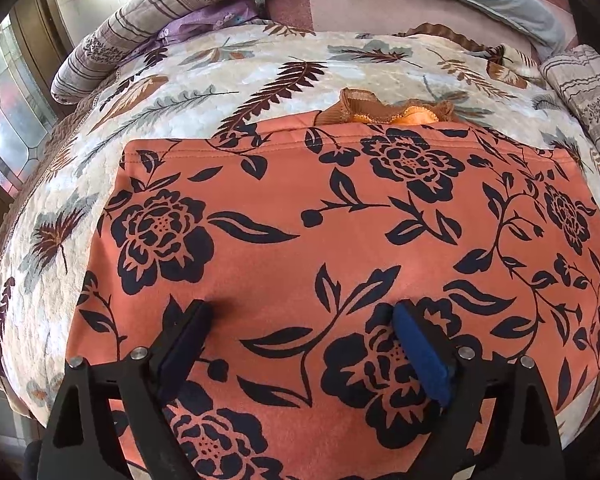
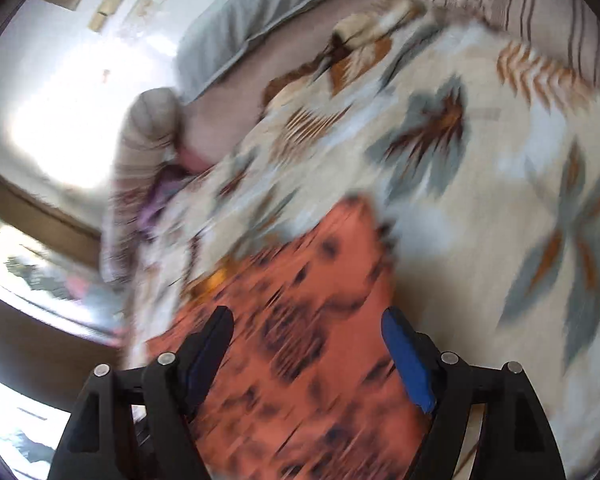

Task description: Fold small clothes

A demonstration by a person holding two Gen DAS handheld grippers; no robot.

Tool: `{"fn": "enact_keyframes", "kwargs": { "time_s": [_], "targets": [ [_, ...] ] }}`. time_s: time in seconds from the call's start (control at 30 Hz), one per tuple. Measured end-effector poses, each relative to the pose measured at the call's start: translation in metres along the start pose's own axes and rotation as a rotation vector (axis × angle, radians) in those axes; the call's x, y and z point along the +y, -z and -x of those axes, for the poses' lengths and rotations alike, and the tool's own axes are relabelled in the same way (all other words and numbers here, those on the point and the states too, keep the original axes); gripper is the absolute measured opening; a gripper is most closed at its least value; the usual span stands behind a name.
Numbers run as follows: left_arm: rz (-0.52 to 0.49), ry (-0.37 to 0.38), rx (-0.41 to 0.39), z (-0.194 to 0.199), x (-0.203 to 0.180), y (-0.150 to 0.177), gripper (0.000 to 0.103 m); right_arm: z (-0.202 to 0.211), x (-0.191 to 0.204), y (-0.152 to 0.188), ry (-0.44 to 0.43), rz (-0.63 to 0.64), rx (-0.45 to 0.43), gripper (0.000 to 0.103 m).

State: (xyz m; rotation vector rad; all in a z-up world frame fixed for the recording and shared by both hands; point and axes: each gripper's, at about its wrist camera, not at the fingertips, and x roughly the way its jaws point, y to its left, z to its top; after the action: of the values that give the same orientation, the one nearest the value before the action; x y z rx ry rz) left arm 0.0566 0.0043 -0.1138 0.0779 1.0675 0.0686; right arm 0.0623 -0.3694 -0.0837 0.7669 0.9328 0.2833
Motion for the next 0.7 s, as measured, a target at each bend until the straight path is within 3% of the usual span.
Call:
{"fn": "enact_keyframes", "kwargs": {
  "time_s": [0.07, 0.13, 0.2, 0.3, 0.4, 0.5, 0.57, 0.7],
  "targets": [
    [0.009, 0.015, 0.002, 0.006, 0.002, 0.0, 0.093, 0.0, 0.005, 0.035, -0.096, -0.009, 0.063, 0.08],
    [0.023, 0.038, -0.014, 0.016, 0.004, 0.003, 0.093, -0.011, -0.005, 0.06, -0.079, -0.017, 0.093, 0.08],
    [0.023, 0.049, -0.04, 0.03, 0.007, 0.009, 0.093, -0.016, -0.033, 0.073, 0.019, -0.11, 0.068, 0.073],
    [0.033, 0.039, -0.087, 0.046, 0.017, 0.021, 0.093, 0.01, -0.027, 0.083, -0.042, -0.151, -0.018, 0.075],
    [0.058, 0.023, -0.026, 0.032, 0.021, 0.026, 0.093, 0.028, -0.013, 0.107, -0.12, -0.163, -0.059, 0.085],
    [0.084, 0.032, 0.002, 0.03, 0.02, 0.029, 0.093, 0.017, -0.016, 0.139, -0.125, -0.209, -0.015, 0.085],
    [0.062, 0.032, -0.018, 0.037, 0.014, 0.029, 0.093, 0.005, -0.031, 0.145, -0.101, -0.272, 0.018, 0.085],
    [0.054, 0.042, -0.053, 0.049, 0.006, 0.023, 0.093, -0.001, -0.044, 0.126, -0.111, -0.344, -0.051, 0.086]
  ]
}}
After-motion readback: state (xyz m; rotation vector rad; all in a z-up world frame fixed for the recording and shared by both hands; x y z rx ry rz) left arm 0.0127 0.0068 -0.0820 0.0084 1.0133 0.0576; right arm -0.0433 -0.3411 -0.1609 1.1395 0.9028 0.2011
